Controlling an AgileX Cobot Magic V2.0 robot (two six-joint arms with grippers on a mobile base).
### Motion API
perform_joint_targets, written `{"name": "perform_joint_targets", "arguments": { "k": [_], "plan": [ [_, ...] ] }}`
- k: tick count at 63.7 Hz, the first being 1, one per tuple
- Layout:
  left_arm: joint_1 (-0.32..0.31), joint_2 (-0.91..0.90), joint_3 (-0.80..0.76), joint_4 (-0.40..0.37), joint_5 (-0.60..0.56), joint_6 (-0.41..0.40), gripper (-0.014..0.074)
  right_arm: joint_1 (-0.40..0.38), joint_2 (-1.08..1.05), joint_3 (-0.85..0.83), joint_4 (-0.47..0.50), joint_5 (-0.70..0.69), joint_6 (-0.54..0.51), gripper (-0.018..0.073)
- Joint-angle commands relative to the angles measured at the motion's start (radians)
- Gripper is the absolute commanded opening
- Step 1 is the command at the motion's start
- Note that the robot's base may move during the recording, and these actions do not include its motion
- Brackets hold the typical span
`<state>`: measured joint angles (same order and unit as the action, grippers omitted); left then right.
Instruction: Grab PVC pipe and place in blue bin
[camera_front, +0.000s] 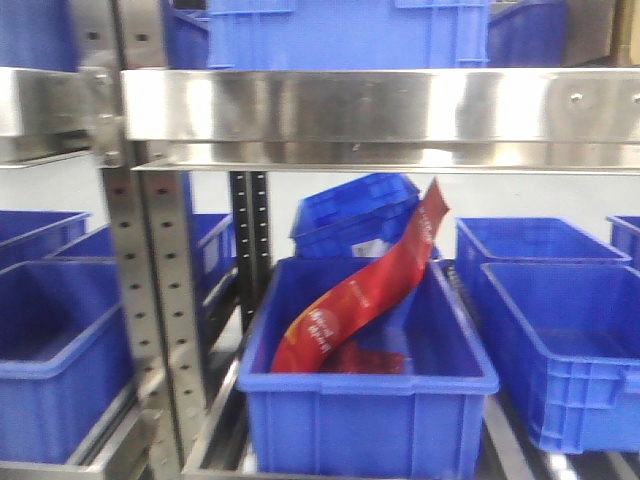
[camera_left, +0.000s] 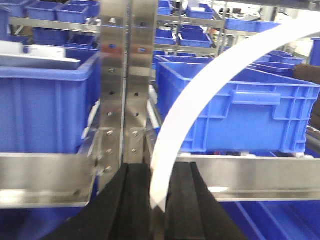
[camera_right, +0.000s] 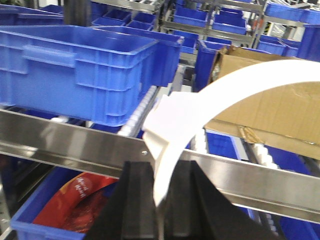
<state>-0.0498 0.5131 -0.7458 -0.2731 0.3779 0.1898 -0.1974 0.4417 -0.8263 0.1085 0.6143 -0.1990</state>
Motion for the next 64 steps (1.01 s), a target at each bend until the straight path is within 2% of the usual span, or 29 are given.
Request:
{"name": "perform_joint_targets", "arguments": {
  "k": [1,64],
  "plan": [
    [-0.003,-0.006,-0.003,-0.005,-0.028,0.002,-0.0111,0.000,-0.006,0.001,-0.006,-0.025,-0.006,-0.0162],
    [-0.003,-0.006,-0.003,-0.005,-0.028,0.002,-0.0111,0.000,-0.006,0.001,-0.006,-0.025,-0.006,-0.0162]
  ]
}}
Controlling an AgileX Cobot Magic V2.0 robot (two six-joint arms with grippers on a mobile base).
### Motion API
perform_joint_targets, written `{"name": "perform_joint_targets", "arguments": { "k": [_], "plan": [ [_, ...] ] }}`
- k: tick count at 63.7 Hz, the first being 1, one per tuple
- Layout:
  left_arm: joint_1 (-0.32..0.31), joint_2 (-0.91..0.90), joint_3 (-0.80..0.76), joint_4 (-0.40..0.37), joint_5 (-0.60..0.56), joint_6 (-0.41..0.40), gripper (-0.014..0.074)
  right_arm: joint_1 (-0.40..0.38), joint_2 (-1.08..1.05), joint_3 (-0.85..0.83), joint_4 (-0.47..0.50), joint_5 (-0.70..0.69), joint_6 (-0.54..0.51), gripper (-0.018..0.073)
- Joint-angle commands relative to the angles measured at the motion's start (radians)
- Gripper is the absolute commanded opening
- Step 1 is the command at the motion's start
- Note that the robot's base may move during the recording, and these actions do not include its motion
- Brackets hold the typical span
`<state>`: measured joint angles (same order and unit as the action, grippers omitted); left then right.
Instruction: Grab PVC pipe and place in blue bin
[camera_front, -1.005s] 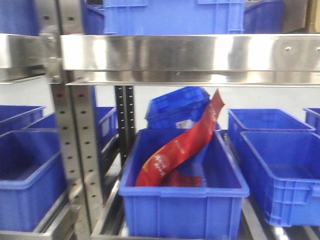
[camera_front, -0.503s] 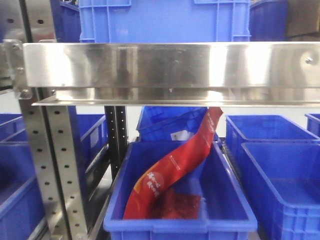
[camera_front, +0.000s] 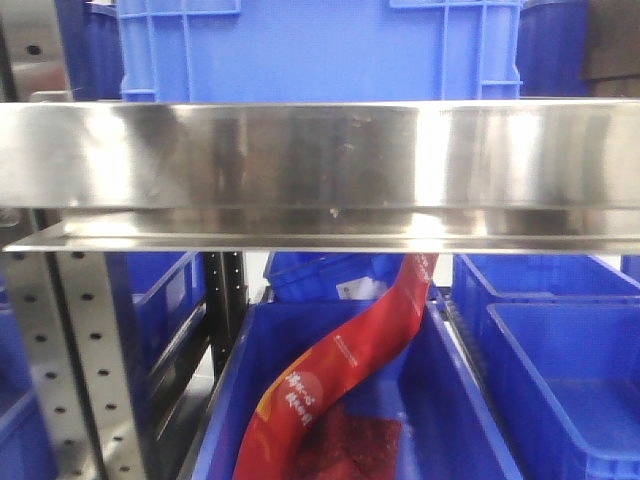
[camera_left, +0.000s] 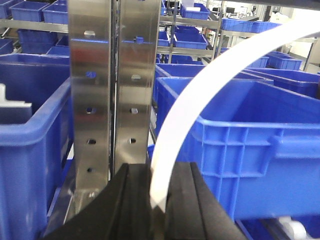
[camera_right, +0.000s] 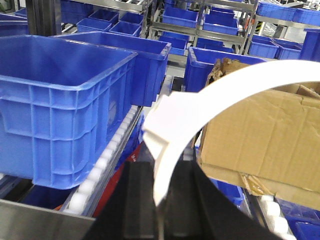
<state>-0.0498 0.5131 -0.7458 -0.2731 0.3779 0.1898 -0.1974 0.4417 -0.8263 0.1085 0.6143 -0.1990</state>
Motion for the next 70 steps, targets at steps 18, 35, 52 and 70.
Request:
{"name": "perform_joint_targets", "arguments": {
  "k": [18,35,52,70],
  "plan": [
    [-0.003,-0.006,-0.003,-0.005,-0.028,0.002,-0.0111,0.000,-0.006,0.001,-0.006,-0.025,-0.006,-0.0162],
    [-0.003,-0.006,-0.003,-0.005,-0.033,0.002,-0.0111,0.000,-0.006,0.001,-0.006,-0.079,-0.006,-0.0162],
    [-0.003,-0.006,-0.003,-0.005,-0.113,0.002,-0.0111,0.000,-0.006,0.001,-0.006,-0.302,-0.006,-0.0162],
    [-0.003,0.039,0.000,0.008,-0.219,0.002,-0.0111,0.000,0.031,0.001,0.006,-0.361,-0.002,-0.0162]
  ]
}}
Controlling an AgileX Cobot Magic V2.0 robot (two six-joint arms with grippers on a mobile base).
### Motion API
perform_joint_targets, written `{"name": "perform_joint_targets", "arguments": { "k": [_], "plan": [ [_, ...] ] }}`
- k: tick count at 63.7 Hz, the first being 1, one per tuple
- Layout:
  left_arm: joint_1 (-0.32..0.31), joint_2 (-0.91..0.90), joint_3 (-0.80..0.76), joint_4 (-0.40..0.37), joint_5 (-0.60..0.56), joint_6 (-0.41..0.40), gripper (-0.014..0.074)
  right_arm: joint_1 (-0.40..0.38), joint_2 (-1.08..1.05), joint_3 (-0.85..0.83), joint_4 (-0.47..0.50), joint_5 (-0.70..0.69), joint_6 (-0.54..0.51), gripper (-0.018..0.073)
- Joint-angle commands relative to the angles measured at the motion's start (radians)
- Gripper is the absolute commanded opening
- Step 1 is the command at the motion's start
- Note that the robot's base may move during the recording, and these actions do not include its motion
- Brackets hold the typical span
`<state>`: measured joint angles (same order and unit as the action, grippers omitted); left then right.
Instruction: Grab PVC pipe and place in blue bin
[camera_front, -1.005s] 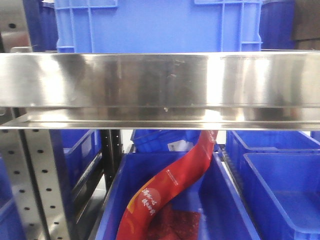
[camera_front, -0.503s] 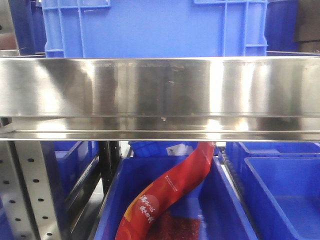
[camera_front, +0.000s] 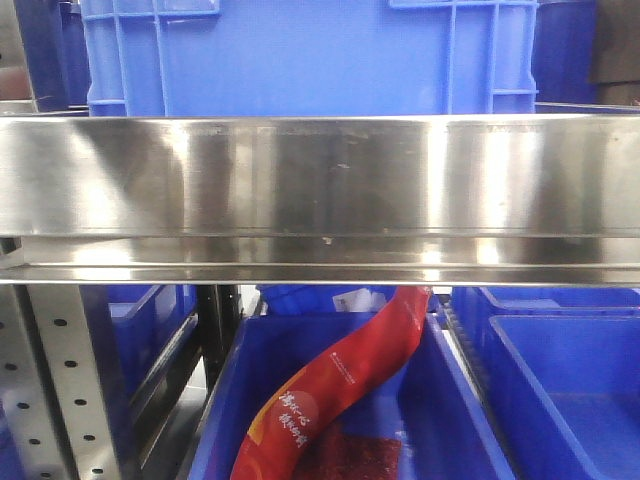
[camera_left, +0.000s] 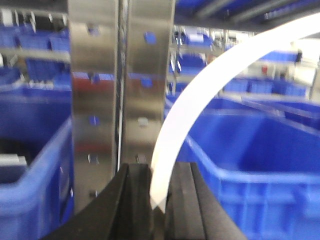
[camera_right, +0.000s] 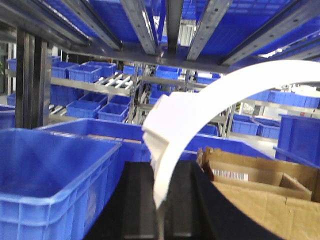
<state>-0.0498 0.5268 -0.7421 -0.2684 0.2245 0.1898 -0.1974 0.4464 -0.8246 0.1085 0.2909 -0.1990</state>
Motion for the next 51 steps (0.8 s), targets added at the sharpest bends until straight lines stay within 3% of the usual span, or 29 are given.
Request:
{"name": "perform_joint_targets", "arguments": {
  "k": [1,6,14,22,33,42,51],
  "plan": [
    [-0.003,0.032,-0.003,0.003,-0.068,0.002,-0.0111,0.000,0.032,0.000,0.006,-0.034,-0.002,-0.0162],
    [-0.008,0.082,-0.021,0.003,-0.048,0.002,-0.0111,0.000,0.084,0.000,0.026,0.002,-0.002,-0.0162],
    [-0.074,0.165,-0.091,0.005,0.014,0.024,-0.0111,0.017,0.181,-0.021,0.184,0.015,-0.002,-0.0162],
    [-0.181,0.262,-0.162,0.013,0.002,0.058,-0.0111,0.090,0.294,-0.073,0.186,0.064,-0.022,-0.0162],
    [-0.297,0.434,-0.268,0.013,-0.122,0.061,-0.0111,0.236,0.467,-0.181,0.186,0.061,-0.031,-0.0162],
    [-0.341,0.584,-0.419,0.013,-0.146,0.061,-0.0111,0.332,0.614,-0.298,0.186,0.061,-0.031,-0.0162],
    [-0.346,0.769,-0.602,0.013,-0.141,0.061,-0.0111,0.395,0.776,-0.437,0.186,0.061,-0.031,-0.0162]
  ]
}}
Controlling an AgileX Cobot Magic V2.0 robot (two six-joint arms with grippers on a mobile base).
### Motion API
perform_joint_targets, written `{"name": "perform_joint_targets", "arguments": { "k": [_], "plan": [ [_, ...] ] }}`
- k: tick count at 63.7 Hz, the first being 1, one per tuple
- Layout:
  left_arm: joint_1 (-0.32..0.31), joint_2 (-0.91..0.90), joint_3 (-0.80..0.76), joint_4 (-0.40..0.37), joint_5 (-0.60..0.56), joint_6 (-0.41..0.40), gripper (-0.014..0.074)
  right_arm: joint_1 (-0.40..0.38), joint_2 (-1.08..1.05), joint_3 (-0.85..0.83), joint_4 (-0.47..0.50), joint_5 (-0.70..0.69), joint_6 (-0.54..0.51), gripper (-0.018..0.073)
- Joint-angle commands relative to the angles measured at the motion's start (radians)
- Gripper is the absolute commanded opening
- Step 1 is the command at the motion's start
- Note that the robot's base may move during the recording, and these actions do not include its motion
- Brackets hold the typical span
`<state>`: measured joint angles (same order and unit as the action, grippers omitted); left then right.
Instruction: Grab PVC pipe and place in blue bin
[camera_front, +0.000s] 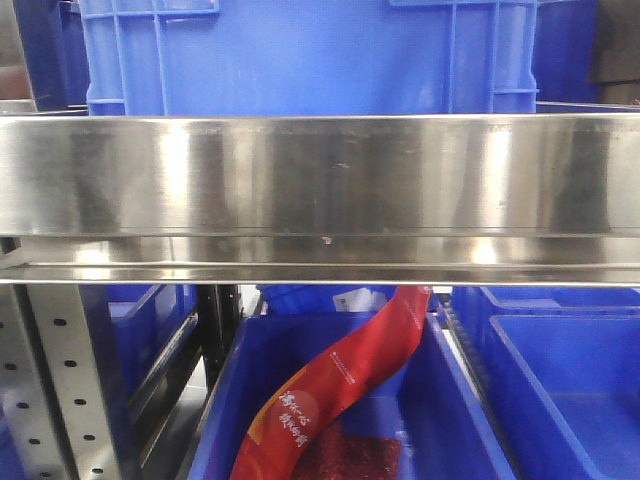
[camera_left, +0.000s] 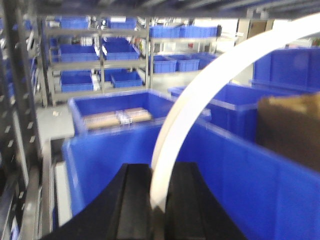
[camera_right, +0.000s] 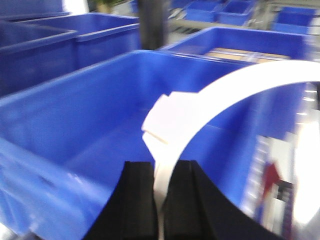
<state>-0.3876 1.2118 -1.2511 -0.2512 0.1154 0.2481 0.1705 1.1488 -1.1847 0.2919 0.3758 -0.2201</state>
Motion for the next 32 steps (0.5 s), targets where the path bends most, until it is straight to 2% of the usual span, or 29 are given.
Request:
{"name": "perform_joint_targets", "arguments": {
  "k": [1,14,22,26,32],
  "plan": [
    [-0.008,0.102,-0.112,-0.004,-0.029,0.002,-0.0111,0.035,0.089,-0.091,0.003,-0.024,-0.010,-0.0162],
    [-0.015,0.318,-0.339,-0.001,-0.008,0.002,-0.0111,0.092,0.272,-0.294,0.003,-0.018,-0.010,-0.0162],
    [-0.015,0.398,-0.397,-0.001,0.102,0.002,-0.0111,0.093,0.356,-0.367,0.003,0.022,-0.010,-0.0155],
    [-0.015,0.411,-0.401,-0.001,0.126,0.002,-0.0091,0.093,0.378,-0.384,0.003,0.044,-0.010,-0.0113],
    [-0.015,0.413,-0.401,-0.001,0.151,0.002,0.0013,0.093,0.390,-0.390,0.003,0.050,-0.010,0.0019]
  ]
}}
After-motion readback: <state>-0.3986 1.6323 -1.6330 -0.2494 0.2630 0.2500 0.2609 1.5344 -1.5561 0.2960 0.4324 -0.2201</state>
